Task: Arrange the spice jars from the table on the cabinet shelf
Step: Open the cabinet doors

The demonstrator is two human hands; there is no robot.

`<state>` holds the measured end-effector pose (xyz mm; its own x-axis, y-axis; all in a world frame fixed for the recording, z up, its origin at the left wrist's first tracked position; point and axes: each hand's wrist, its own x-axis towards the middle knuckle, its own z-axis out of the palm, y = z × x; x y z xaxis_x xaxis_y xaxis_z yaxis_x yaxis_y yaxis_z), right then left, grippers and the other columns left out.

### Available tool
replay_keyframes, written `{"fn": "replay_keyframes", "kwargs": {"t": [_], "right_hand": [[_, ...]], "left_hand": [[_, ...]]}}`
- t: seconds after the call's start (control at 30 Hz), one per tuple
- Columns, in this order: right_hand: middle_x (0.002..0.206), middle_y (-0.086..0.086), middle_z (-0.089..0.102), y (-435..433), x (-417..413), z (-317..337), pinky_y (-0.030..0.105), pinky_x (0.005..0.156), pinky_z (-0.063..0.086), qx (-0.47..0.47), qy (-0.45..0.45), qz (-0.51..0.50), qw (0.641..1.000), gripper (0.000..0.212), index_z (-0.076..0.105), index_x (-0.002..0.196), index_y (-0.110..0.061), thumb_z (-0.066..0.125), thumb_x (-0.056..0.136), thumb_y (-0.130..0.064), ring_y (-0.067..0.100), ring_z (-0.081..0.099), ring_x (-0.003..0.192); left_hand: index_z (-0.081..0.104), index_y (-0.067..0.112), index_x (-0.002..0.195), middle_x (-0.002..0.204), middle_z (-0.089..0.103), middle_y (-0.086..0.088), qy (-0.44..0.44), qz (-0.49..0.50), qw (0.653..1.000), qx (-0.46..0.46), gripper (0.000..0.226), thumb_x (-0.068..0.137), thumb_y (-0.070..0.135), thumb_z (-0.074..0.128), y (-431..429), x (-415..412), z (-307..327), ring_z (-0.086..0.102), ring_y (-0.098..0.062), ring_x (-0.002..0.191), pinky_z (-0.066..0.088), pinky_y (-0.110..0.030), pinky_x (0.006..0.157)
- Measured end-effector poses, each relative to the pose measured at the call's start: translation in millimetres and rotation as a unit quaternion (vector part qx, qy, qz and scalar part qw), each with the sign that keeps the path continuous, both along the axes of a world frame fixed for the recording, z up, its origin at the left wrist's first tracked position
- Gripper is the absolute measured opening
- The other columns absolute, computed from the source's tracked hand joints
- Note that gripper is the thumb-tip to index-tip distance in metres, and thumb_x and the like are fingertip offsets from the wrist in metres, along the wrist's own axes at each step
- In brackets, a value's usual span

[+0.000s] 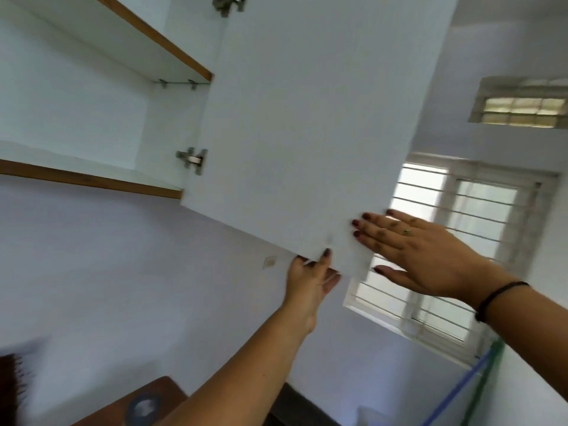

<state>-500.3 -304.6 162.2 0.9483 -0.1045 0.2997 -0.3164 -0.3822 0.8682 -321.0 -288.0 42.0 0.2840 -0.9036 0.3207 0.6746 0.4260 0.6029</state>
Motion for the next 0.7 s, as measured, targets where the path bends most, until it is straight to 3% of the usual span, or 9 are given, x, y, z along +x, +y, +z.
{"fn": "replay_keyframes", "kwargs": {"t": [0.07,0.13,0.27,0.37,0.5,0.6,0.63,0.7], "right_hand": [[0.144,0.013,0.051,-3,15,-19,0.050,0.113,0.033,0.000,-0.076,0.082,0.994,0.053,0.058,0.133,-0.005,0.037,0.099,-0.040,0.032,0.047,0.134],[0.131,0.020,0.060,-8,37,-43,0.055,0.110,0.034,0.003,-0.156,0.132,0.979,0.050,0.068,0.118,0.001,0.038,0.097,-0.033,0.039,0.057,0.123],[0.114,0.023,0.069,-5,100,-93,0.056,0.109,0.034,0.088,-0.261,0.205,0.939,0.053,0.074,0.102,0.004,0.036,0.092,-0.033,0.042,0.066,0.103],[0.101,0.018,0.072,10,155,-119,0.053,0.097,0.045,0.197,-0.314,0.277,0.886,0.057,0.076,0.093,0.000,0.035,0.091,-0.039,0.039,0.069,0.089],[0.085,0.003,0.071,58,221,-146,0.041,0.074,0.050,0.387,-0.363,0.378,0.759,0.042,0.076,0.079,-0.011,0.044,0.083,-0.039,0.031,0.066,0.077],[0.081,-0.022,0.066,106,258,-158,0.014,0.072,0.045,0.518,-0.373,0.444,0.628,0.024,0.070,0.072,-0.025,0.050,0.081,-0.035,0.006,0.063,0.078],[0.080,-0.022,0.066,120,272,-162,0.007,0.073,0.044,0.556,-0.373,0.461,0.582,0.019,0.070,0.070,-0.027,0.056,0.083,-0.027,0.000,0.063,0.079],[0.082,-0.018,0.070,148,300,-173,0.005,0.072,0.046,0.647,-0.362,0.463,0.484,0.029,0.072,0.064,-0.027,0.066,0.083,-0.005,-0.001,0.066,0.078]], "left_hand": [[0.061,0.019,0.104,0.102,0.071,-0.003,-0.089,0.003,0.995,0.050,0.008,0.097,0.020,0.062,15,15,0,0.070,-0.016,0.084,0.058,-0.027,0.073],[0.060,0.022,0.096,0.093,0.069,0.004,-0.194,0.000,0.978,0.080,0.002,0.097,0.022,0.062,32,37,-3,0.067,-0.009,0.075,0.055,-0.022,0.069],[0.061,0.026,0.113,0.097,0.068,0.009,-0.406,0.031,0.909,0.087,0.014,0.100,0.026,0.056,73,87,-11,0.066,-0.005,0.080,0.050,-0.021,0.080],[0.059,0.025,0.118,0.110,0.063,0.001,-0.481,0.070,0.865,0.121,0.018,0.102,0.022,0.052,114,132,-13,0.064,-0.011,0.088,0.048,-0.027,0.085],[0.063,0.013,0.125,0.116,0.063,0.003,-0.529,0.176,0.803,0.210,0.032,0.104,0.030,0.046,184,191,-38,0.062,-0.018,0.099,0.048,-0.030,0.088],[0.068,0.004,0.116,0.108,0.068,0.003,-0.533,0.298,0.748,0.261,0.045,0.105,0.039,0.041,240,220,-53,0.062,-0.012,0.095,0.047,-0.026,0.085],[0.070,0.005,0.111,0.105,0.069,0.002,-0.545,0.336,0.721,0.265,0.042,0.104,0.037,0.043,258,225,-53,0.062,-0.009,0.093,0.048,-0.024,0.085],[0.073,0.012,0.102,0.100,0.071,0.003,-0.603,0.401,0.637,0.263,0.033,0.101,0.035,0.049,289,234,-49,0.063,-0.005,0.092,0.051,-0.025,0.085]]}}
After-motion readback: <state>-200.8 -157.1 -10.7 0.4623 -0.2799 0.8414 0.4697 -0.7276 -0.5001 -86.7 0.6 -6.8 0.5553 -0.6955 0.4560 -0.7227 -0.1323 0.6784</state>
